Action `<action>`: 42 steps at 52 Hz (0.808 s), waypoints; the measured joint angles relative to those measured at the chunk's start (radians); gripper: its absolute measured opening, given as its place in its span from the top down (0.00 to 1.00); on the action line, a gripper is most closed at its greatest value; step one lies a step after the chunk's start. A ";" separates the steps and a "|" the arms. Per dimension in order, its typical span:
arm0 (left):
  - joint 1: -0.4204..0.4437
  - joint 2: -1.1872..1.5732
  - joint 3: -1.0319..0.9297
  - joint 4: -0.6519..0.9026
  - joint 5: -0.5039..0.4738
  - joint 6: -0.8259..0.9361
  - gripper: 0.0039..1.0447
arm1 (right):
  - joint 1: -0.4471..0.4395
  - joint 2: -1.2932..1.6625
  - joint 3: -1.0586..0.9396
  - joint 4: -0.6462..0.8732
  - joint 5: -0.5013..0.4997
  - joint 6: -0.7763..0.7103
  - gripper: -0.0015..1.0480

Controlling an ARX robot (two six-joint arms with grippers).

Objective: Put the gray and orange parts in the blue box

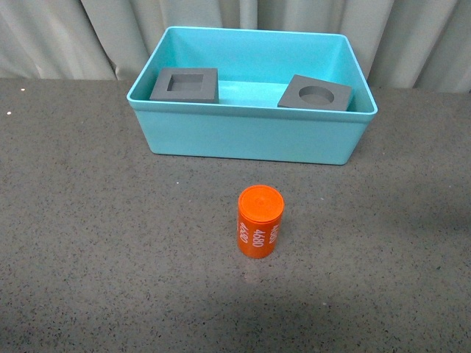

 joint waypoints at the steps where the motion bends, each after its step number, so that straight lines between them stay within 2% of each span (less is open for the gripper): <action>1: 0.000 0.000 0.000 0.000 0.000 0.000 0.69 | 0.007 0.012 0.002 0.012 -0.024 -0.062 0.09; 4: 0.000 0.000 0.000 0.000 0.000 0.000 0.59 | 0.030 0.053 0.023 -0.003 -0.061 -0.134 0.09; 11: 0.000 0.000 0.000 0.000 0.000 0.000 0.39 | 0.078 0.149 0.094 -0.090 -0.103 -0.172 0.09; 21: 0.000 0.000 0.000 0.000 0.000 0.000 0.05 | 0.167 0.302 0.267 -0.373 -0.246 -0.133 0.09; 25: 0.000 0.000 0.000 0.000 0.000 0.000 0.07 | 0.194 0.356 0.336 -0.494 -0.298 -0.130 0.09; 35: 0.000 0.000 0.000 0.000 0.000 0.001 0.06 | 0.234 0.476 0.449 -0.700 -0.351 -0.153 0.09; 42: 0.000 0.000 0.000 0.000 0.000 0.000 0.06 | 0.254 0.542 0.496 -0.761 -0.375 -0.152 0.09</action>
